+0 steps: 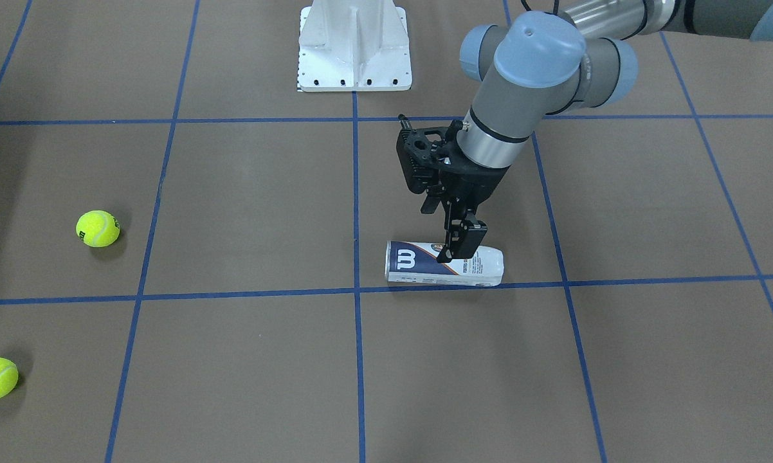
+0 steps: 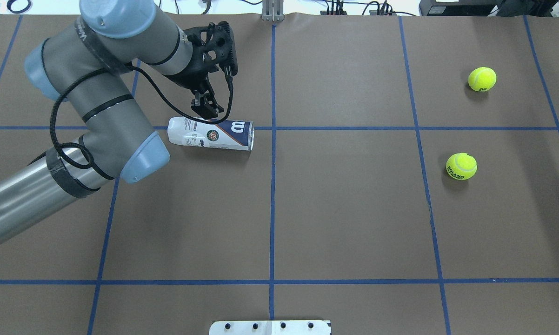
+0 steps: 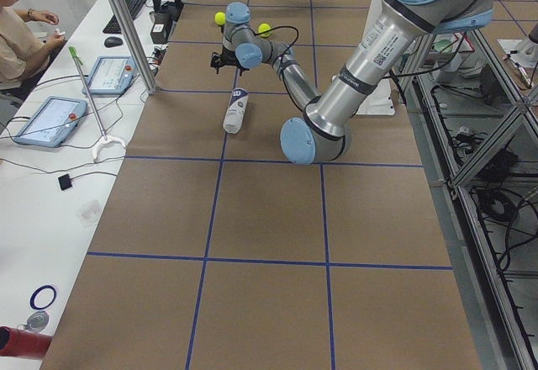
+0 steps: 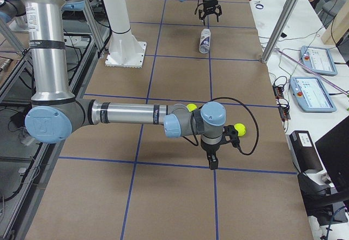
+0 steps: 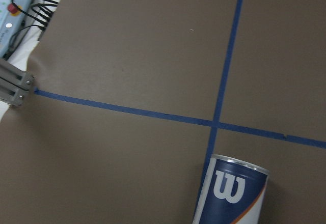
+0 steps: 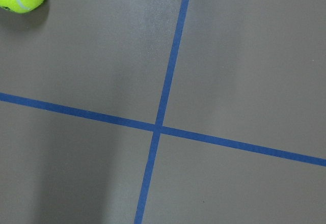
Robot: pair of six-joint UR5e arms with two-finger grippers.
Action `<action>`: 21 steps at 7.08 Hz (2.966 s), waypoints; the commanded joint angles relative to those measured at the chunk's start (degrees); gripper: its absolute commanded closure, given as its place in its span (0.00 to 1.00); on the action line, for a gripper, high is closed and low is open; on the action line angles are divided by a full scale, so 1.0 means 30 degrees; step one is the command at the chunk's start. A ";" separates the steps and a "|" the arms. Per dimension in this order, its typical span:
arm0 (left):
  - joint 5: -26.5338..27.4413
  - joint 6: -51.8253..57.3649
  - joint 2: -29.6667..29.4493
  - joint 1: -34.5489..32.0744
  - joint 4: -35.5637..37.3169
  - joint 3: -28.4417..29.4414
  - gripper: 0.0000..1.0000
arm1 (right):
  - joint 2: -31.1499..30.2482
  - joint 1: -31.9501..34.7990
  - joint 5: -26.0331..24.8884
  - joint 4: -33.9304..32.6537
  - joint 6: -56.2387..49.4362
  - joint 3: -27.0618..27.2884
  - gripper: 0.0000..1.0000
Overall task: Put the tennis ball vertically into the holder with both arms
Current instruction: 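Reach the left gripper down over the white Wilson can lying on its side, then close the left gripper around the open end of the can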
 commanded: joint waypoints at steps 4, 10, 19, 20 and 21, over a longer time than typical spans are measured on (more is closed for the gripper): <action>0.2568 0.2458 -0.1697 0.2047 0.0340 0.3020 0.01 | -0.0021 0.0000 0.0000 0.0000 0.0000 0.0017 0.01; 0.3389 0.1286 -0.1931 0.3162 0.0165 0.4162 0.01 | -0.0109 0.0000 0.0030 0.0000 0.0000 -0.0012 0.01; 0.4583 0.0992 -0.2312 0.3980 -0.1768 0.6274 0.02 | -0.0167 0.0000 0.0030 0.0000 0.0000 -0.0012 0.01; 0.4619 0.0992 -0.2312 0.3983 -0.1798 0.6390 0.02 | -0.0167 0.0000 0.0030 0.0000 0.0000 -0.0012 0.01; 0.4619 0.0992 -0.2283 0.3983 -0.1798 0.6391 0.03 | -0.0167 0.0000 0.0030 0.0000 0.0000 -0.0012 0.01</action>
